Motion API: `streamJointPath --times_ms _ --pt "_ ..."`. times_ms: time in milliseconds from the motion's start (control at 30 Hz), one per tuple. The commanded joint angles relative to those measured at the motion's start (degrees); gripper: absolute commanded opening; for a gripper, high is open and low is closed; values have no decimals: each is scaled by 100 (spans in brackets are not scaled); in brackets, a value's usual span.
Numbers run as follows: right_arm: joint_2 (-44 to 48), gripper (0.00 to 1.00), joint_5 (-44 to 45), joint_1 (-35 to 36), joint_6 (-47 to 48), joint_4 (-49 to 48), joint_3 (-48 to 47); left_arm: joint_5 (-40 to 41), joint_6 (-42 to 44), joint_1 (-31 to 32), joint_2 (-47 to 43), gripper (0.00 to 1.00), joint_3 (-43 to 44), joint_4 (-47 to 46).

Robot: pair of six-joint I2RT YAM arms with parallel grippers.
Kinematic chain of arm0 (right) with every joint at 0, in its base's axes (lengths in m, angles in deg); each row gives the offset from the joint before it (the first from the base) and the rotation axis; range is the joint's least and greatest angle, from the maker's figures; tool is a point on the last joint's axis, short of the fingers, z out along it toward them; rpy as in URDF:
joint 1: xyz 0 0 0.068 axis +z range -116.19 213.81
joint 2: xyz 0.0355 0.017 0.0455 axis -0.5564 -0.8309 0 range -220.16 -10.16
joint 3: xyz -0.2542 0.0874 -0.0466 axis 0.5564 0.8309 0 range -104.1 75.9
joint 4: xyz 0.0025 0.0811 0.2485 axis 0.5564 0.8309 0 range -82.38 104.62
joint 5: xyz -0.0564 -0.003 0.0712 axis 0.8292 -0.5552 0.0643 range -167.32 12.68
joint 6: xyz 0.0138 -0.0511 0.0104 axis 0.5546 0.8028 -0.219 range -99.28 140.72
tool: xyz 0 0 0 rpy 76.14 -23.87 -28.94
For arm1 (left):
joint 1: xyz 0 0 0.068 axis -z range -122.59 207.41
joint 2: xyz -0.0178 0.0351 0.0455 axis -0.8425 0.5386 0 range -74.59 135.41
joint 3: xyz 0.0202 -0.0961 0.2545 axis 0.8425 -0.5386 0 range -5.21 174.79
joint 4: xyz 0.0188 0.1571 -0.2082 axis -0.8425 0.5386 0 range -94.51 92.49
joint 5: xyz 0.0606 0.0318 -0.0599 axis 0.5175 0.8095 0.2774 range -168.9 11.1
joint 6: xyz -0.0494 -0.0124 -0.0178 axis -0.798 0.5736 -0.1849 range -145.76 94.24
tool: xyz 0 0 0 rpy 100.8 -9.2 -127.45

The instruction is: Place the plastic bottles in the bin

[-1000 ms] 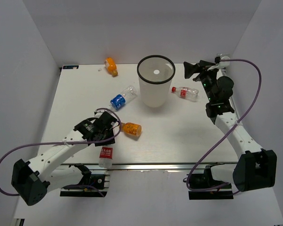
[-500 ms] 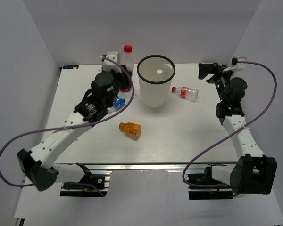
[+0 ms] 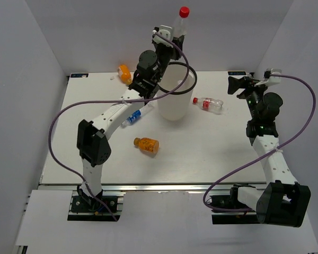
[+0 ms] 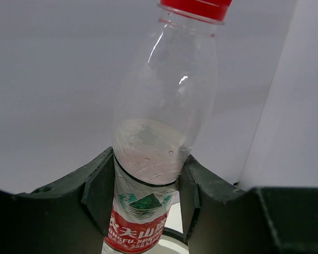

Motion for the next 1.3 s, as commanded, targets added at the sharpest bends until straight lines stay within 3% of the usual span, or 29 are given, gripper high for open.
streamJointPath --times_ms 0,200,333,400,433,533,700,900,1033,1267 --pt "94 89 -45 -77 304 -94 4 -406 44 -69 325 26 372 -393" --pt "51 89 -18 -148 594 -59 48 -239 79 -95 81 31 -839 -1112" --pt "-353 89 -841 -183 1112 38 -128 -89 141 -104 -96 35 -1604 -1553" --pt "-616 89 -1386 -192 1848 90 -215 -142 158 -113 -175 52 -1763 -1649" --pt "-730 89 -2129 -200 2191 213 -285 -151 132 -113 -210 58 -1894 -1676" --pt "-1328 89 -3214 -209 3256 1082 -847 -151 62 -113 -306 67 -2027 -1712" --pt "-2697 89 -3832 -227 4047 2627 -2268 -195 -43 -113 -517 98 -2159 -1641" --pt "-3981 89 -4150 -218 4374 3694 -3370 -239 -96 -113 -948 98 -2246 -1351" --pt "-4492 89 -3555 -104 4496 3817 -3713 -151 -131 -113 -1387 98 -2589 -1325" --pt "-5468 89 -2349 457 5006 4801 -4863 885 -755 -121 -2502 98 -3046 352"
